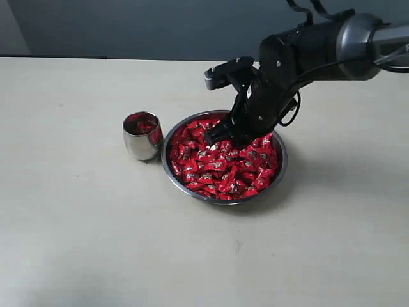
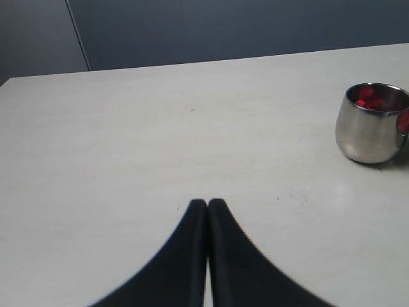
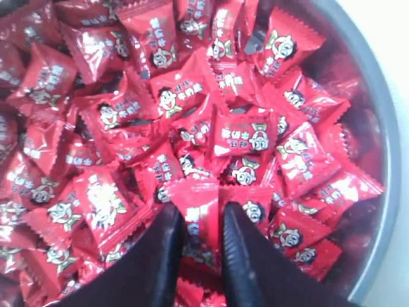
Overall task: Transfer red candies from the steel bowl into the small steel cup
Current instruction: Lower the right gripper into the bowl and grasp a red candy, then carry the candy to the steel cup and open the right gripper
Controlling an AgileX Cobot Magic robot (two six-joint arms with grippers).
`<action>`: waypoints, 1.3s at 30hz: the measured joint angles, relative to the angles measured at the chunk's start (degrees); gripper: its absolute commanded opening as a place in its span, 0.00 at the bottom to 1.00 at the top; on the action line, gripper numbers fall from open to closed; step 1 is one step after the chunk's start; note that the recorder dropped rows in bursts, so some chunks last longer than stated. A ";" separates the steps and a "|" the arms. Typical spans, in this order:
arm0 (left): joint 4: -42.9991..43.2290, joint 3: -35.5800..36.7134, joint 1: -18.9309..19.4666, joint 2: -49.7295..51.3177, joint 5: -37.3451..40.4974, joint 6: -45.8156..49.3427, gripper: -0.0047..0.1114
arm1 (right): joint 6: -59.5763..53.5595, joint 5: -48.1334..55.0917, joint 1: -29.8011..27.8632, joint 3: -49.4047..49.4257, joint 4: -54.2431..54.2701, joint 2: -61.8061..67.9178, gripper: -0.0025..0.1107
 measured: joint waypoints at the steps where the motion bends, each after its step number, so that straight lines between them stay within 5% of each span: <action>1: 0.00 0.00 0.00 0.00 0.00 0.00 0.04 | 0.11 0.26 0.00 0.00 0.00 -0.73 0.07; 14: 0.00 0.00 0.00 0.00 0.00 0.00 0.04 | -9.01 -11.83 6.14 -2.30 16.28 -3.61 0.07; 27: 0.00 0.00 0.00 0.00 0.00 0.00 0.04 | -11.20 -7.30 8.71 -21.68 20.92 11.55 0.07; 39: 0.00 0.00 0.00 0.00 0.00 0.00 0.04 | -11.32 -6.14 8.71 -25.87 21.33 16.30 0.07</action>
